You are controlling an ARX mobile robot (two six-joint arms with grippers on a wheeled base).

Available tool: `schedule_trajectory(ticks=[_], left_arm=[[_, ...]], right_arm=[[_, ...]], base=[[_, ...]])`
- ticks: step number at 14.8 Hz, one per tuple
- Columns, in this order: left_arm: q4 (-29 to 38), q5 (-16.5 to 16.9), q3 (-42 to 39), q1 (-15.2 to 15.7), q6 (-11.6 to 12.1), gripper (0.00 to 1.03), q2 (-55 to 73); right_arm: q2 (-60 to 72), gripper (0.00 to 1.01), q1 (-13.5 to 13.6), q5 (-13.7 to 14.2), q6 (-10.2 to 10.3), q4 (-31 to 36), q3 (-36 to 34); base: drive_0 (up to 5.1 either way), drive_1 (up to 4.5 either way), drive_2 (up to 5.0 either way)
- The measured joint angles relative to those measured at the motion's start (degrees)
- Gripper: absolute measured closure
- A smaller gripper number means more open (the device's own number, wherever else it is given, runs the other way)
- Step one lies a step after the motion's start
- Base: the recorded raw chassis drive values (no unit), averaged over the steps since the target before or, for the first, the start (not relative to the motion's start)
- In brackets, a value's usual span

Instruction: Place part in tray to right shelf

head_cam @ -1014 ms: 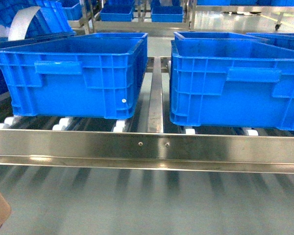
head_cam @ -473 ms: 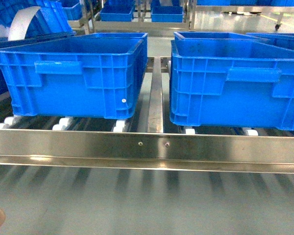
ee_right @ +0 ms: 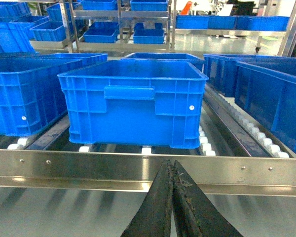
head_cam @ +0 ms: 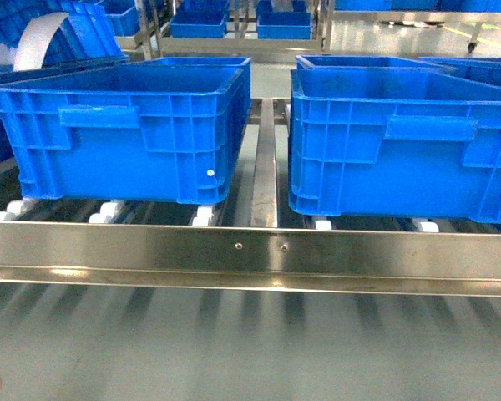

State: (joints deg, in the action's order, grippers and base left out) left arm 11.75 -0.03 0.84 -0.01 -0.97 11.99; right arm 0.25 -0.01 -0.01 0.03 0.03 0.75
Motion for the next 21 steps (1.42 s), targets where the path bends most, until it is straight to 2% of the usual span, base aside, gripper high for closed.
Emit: schedule_trajectory(ticks=[2,3,4,5,6,12,13,15,16,17,18,21], left_arm=[[-1.8,0.0,0.0,0.0,0.0,0.91,-1.7],[-4.8,0.0,0.0,0.0,0.0,0.91,-4.1],[-13.4,0.0,0.0,0.0,0.0,0.91,-10.6],[-11.0,0.0,0.1,0.0,0.0,0.91,-11.4],[-12.6,0.0,0.1,0.0,0.1,0.91,-11.4],[-12.2,0.0,0.0,0.0,0.0,0.91,-11.4],[-12.2,0.0,0.0,0.0,0.1,0.91,-11.4],[-12.2,0.0,0.0,0.0,0.1,0.91,-11.4],[-12.2,0.0,0.0,0.0,0.1,0.91,-11.4],[-12.2,0.0,0.0,0.0,0.1,0.91,-11.4],[-12.2,0.0,0.0,0.0,0.1,0.91,-11.4],[-12.2,0.0,0.0,0.0,0.0,0.91,-11.4]], right_arm=[[0.0,0.99,0.0,0.0,0.0,-0.3,0.0],[0.0,0.99,0.0,0.0,0.0,-0.3,0.0],[0.0,0.99,0.0,0.0,0.0,-0.3,0.0],[0.0,0.99,0.0,0.0,0.0,-0.2,0.0],[0.0,0.99,0.0,0.0,0.0,-0.4,0.0],[0.0,0.99,0.0,0.0,-0.1,-0.2,0.0],[0.0,0.86,0.0,0.0,0.0,-0.2,0.0],[0.0,0.70,0.0,0.0,0.0,-0.2,0.0],[0.0,0.50,0.0,0.0,0.0,-0.2,0.0],[0.0,0.11,0.0,0.0,0.0,-0.2,0.0],[0.0,0.03,0.0,0.0,0.0,-0.2,0.0],[0.0,0.03,0.0,0.0,0.0,-0.2,0.0]], base=[[0.0,0.00,0.0],[0.0,0.00,0.0],[0.0,0.00,0.0],[0.0,0.00,0.0],[0.0,0.00,0.0],[0.0,0.00,0.0],[0.0,0.00,0.0],[0.0,0.00,0.0],[0.0,0.00,0.0],[0.0,0.00,0.0],[0.0,0.00,0.0],[0.0,0.00,0.0]])
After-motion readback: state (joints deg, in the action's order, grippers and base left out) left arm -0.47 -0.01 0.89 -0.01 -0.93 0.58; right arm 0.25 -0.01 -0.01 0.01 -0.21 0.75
